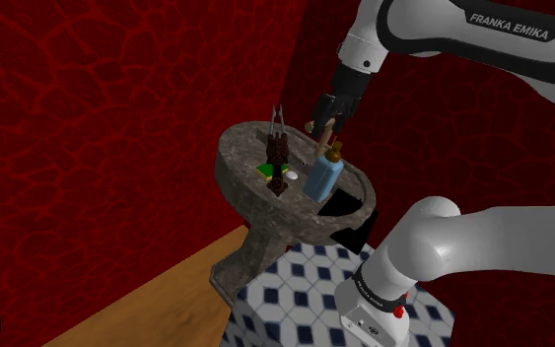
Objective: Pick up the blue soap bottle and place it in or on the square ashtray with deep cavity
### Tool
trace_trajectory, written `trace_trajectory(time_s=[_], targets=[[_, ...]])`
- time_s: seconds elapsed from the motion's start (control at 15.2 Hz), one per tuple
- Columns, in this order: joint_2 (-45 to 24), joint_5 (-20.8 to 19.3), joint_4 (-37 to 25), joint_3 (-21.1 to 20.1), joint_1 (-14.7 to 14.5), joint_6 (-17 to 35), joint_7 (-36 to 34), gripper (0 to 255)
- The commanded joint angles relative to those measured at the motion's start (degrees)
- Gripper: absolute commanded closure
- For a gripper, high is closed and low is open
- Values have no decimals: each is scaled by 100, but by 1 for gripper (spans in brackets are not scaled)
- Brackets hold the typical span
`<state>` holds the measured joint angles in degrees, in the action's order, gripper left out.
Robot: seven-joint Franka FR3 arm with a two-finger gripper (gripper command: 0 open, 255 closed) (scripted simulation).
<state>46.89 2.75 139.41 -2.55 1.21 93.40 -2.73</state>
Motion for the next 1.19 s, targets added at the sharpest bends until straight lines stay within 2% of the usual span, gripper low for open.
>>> trace_trajectory(time_s=[0.0, 0.59, 1.12], targets=[[0, 0, 0, 0, 0, 0, 0, 0], [-485, -809, 321, 1052, 425, 779, 1235, 0], [-1447, -1328, 114, 1991, 711, 1594, 2297, 0]])
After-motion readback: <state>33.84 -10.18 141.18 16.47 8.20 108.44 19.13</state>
